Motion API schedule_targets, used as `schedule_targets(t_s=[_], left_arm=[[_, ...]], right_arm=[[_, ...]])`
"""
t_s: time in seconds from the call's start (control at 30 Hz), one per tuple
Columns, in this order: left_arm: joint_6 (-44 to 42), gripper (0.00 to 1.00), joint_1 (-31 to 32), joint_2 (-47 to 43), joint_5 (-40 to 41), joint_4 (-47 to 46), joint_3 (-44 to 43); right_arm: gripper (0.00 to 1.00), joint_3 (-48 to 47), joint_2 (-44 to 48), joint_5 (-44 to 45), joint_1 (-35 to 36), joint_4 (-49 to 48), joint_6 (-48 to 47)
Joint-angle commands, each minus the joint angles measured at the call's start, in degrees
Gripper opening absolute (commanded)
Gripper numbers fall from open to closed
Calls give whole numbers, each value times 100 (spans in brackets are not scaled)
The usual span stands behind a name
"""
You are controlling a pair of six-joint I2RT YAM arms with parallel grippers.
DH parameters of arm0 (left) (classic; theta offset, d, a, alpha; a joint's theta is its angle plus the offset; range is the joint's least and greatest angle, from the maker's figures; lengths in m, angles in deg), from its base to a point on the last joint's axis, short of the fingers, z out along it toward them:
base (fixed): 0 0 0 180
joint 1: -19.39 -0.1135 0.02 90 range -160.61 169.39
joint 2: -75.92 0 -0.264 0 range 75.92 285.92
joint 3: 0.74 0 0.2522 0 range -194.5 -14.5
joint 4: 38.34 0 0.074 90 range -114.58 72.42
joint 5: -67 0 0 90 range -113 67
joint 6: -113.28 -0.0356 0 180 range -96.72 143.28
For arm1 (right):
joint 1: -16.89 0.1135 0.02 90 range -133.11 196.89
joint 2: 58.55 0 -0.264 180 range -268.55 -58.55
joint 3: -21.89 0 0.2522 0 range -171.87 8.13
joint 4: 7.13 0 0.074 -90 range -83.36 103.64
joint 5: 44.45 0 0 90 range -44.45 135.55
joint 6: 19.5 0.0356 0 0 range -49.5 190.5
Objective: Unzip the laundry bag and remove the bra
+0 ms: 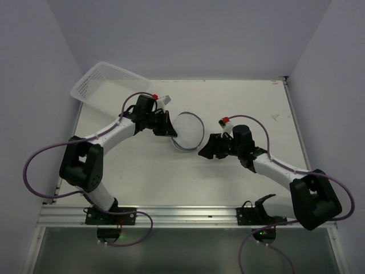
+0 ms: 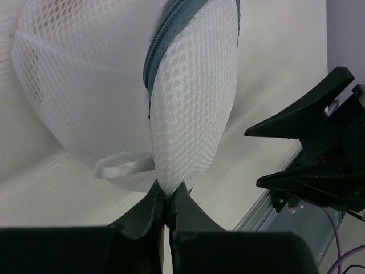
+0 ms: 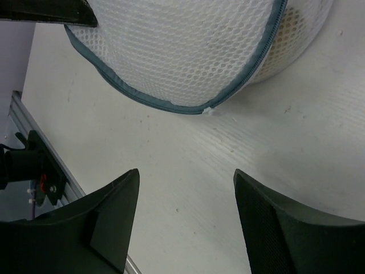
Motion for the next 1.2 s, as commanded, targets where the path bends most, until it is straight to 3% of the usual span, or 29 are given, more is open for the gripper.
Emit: schedule_targets(t_s=[0.0,0.63,1.17], left_arm=[[-138,0,-105,-256,-244,134,184],[-138,0,-246,-432,-411,239,324],[-138,0,-281,-529,-534,248,474]], right_arm=[[69,-37,-352,-544,-3,-825,78],[70,-634,-1881,-1134,-3,-1519,-344],[71,-802,-2453,-1634,-12,-1932,-433]])
